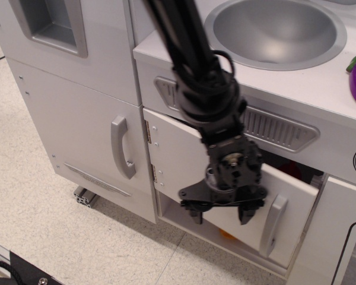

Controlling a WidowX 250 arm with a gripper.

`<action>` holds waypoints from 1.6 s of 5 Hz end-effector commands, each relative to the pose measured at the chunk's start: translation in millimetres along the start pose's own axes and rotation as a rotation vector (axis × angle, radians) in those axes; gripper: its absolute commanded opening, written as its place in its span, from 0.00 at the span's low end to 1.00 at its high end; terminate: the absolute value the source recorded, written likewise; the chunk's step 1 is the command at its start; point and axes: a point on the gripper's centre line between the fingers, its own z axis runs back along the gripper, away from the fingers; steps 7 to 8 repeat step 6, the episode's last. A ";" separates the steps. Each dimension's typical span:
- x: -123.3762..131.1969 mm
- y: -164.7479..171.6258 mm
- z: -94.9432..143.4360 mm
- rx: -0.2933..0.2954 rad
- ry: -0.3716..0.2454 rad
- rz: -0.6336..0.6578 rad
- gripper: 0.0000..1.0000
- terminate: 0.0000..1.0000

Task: Close cabinet

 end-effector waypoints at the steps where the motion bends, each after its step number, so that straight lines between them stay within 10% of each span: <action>1: 37.0 -25.4 -1.3 -0.029 -0.097 0.074 1.00 0.00; 5: -18.4 43.1 46.9 -0.025 0.037 -0.072 1.00 0.00; 6: -18.4 43.1 46.9 -0.025 0.037 -0.072 1.00 1.00; 8: -18.4 43.1 46.9 -0.025 0.037 -0.072 1.00 1.00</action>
